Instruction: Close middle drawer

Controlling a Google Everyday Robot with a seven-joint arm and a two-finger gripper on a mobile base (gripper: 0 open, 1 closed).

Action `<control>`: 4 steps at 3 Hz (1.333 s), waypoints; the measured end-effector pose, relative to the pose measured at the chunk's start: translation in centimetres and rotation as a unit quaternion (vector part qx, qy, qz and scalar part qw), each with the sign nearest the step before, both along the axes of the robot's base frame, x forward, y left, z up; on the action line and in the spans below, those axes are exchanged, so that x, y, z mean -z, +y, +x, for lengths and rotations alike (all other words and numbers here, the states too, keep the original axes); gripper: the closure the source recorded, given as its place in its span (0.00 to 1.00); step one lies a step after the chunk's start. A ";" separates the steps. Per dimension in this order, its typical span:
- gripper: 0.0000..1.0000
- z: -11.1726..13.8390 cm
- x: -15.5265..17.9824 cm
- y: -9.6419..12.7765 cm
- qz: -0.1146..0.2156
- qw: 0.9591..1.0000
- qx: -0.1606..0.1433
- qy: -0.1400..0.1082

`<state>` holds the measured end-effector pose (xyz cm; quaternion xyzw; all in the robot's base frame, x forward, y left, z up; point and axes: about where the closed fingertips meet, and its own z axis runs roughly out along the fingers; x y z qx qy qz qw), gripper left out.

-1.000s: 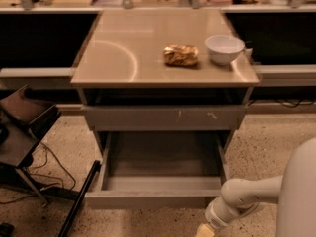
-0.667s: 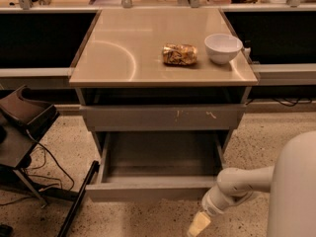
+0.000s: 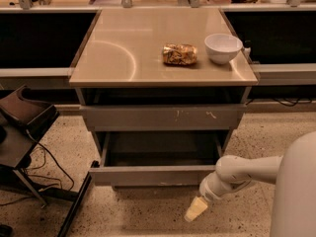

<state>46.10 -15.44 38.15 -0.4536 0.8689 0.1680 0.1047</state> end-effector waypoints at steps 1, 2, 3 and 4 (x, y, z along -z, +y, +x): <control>0.00 0.0 0.0 0.0 0.000 1.000 0.000 0.000; 0.00 3.5 -1.5 -0.9 -0.008 0.999 0.011 -0.029; 0.00 3.4 -1.5 -0.9 -0.008 0.999 0.011 -0.029; 0.00 5.9 -3.0 -1.2 -0.008 0.999 0.012 -0.037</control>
Offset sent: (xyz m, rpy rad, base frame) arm 0.1087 -0.0288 0.0493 -0.0509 -0.1802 -0.0694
